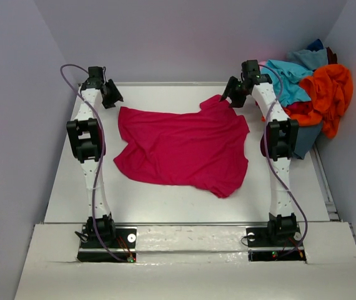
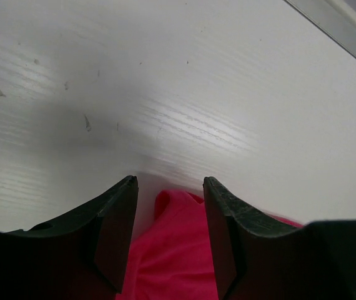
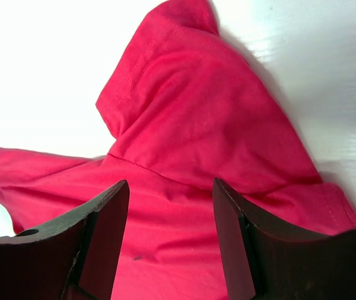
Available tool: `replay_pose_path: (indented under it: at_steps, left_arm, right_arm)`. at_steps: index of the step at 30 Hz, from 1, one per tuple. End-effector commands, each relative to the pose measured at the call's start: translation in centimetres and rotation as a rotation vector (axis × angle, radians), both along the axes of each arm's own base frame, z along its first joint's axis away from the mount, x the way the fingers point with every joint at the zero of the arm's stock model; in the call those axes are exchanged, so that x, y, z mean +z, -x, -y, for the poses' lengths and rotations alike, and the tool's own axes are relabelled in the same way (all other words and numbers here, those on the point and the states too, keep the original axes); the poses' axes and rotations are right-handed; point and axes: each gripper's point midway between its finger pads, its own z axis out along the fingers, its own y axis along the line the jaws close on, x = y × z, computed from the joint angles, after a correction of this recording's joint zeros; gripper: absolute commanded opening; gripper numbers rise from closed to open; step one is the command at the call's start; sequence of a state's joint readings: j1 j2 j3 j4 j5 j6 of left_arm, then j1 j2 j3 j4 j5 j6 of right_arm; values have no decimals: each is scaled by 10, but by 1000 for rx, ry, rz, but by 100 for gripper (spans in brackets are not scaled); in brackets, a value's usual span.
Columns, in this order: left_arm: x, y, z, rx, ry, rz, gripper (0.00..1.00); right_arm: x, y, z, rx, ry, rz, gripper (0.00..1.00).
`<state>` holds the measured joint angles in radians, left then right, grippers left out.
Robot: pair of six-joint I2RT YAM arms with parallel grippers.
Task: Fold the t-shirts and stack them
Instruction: Flatten the tshirt out
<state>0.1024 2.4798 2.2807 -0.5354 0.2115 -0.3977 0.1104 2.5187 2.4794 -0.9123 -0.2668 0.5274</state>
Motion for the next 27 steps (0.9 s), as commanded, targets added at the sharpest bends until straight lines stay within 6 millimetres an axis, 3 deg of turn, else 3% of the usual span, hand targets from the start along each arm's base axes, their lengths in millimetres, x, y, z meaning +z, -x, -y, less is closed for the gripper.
replay_pose_path:
  at_steps: [1,12,17,21,27]
  left_arm:
    - [8,0,2,-9,21,13,57]
    - [12,6,3,-17,19,-4,57]
    - [20,7,2,-21,11,9,57]
    - [19,11,4,-26,16,-2,57]
    - [15,17,5,-27,19,-24,56]
  right_arm:
    - [8,-24,10,-25,-6,84,62]
    - [-14,-61,34,-76,65,189,69]
    - [-10,-78,55,-108,150,257,73]
    - [-19,-85,68,-141,154,263,74]
    - [-46,-82,63,-125,127,216,75]
